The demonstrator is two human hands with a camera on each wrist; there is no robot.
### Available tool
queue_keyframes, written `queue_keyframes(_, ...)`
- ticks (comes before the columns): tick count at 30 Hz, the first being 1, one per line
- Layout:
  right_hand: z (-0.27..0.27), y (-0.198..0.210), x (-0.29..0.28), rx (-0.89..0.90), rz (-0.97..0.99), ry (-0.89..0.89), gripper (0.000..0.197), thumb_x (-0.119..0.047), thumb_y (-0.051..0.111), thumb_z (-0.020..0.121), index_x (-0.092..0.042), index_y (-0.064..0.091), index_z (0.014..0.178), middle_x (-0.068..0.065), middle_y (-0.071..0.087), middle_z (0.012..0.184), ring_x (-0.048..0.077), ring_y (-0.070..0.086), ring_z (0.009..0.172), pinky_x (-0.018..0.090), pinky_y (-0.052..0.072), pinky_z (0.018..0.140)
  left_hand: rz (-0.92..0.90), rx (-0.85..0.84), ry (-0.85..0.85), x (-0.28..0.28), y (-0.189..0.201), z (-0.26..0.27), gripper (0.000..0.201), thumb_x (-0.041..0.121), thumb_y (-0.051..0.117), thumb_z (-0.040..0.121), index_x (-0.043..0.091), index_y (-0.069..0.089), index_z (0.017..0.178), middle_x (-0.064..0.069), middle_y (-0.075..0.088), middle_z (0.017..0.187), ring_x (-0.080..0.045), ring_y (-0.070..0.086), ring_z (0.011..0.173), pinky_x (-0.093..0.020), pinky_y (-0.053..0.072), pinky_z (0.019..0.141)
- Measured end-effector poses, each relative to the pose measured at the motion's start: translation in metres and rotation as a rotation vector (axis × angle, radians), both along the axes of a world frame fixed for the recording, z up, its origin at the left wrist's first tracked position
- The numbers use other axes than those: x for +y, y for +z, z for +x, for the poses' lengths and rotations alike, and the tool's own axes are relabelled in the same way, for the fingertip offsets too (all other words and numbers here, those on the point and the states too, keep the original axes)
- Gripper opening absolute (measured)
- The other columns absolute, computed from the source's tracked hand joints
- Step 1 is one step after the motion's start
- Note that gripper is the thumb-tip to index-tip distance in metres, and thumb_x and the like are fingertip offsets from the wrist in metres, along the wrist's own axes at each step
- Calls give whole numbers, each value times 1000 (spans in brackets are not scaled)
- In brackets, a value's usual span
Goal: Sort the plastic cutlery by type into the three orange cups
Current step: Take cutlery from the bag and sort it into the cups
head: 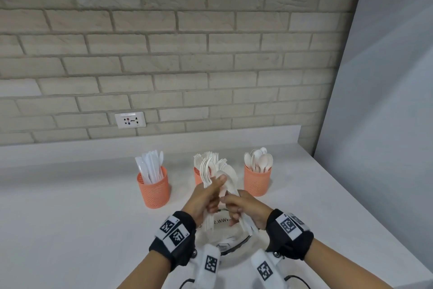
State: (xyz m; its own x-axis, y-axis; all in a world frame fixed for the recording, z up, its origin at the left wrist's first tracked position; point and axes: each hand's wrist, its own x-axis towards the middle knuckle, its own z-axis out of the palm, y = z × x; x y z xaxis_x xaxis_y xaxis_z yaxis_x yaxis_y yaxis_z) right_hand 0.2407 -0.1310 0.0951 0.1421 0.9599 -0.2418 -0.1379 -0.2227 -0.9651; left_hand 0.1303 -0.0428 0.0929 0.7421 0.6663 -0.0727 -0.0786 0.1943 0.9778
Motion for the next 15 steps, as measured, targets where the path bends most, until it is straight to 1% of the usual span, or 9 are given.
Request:
queue_keyframes(1,-1,1,0,6,-28,19,19,-11,47,93,-12,54,76,-9,26,36,4,31,34,21,47,45,18,6,11,-3,3,2,46,51,72,62,16,43,62,3,27,46,-8,22,37,-17,23,36)
queue_keyframes(2,-2,1,0,4,-51,44,19,-11,45,93,-11,57,77,-9,25,36,4,29,34,20,43,43,41,22,36,-5,5,5,46,48,74,62,16,42,60,2,28,44,-9,24,36,-18,24,36)
queue_keyframes(4,-1,3,-2,2,-97,104,21,-15,41,92,-13,54,76,-10,24,36,4,26,33,18,34,40,80,62,98,-8,9,9,42,33,77,70,16,41,58,2,30,41,-9,26,34,-19,25,37)
queue_keyframes(7,0,2,-4,20,-153,175,19,-24,39,94,-17,46,77,-10,27,37,4,24,33,17,30,39,48,63,193,-13,8,13,29,14,72,76,13,47,61,3,39,41,-8,35,32,-17,30,35)
queue_keyframes(9,0,1,-3,-15,-134,153,21,-29,41,96,-15,47,82,-6,36,41,5,29,33,17,33,38,19,54,263,-14,7,15,22,8,70,77,9,51,65,0,44,42,-10,39,31,-17,32,35)
queue_keyframes(11,-1,0,-2,-97,-34,74,18,-30,45,97,-13,49,93,0,46,50,8,39,35,21,41,41,-3,51,347,-11,3,17,19,7,68,77,8,52,67,0,43,44,-11,35,34,-18,28,36)
queue_keyframes(12,-2,-1,-1,-151,26,21,14,-30,47,97,-16,48,96,2,49,56,8,45,38,22,45,44,-1,56,393,-9,2,18,18,7,68,76,8,52,68,0,42,46,-11,33,36,-19,27,37)
queue_keyframes(13,-2,-4,0,-226,75,-28,11,-30,48,96,-19,47,95,2,52,60,8,50,41,22,47,48,15,60,433,-8,2,19,16,7,68,76,8,53,69,0,43,48,-10,34,37,-19,27,38)
queue_keyframes(15,-2,-12,2,-411,121,-94,10,-35,49,95,-26,47,91,-3,56,62,4,54,46,24,49,55,54,69,479,-7,1,22,15,6,68,75,9,55,68,3,46,48,-7,38,35,-19,31,40)
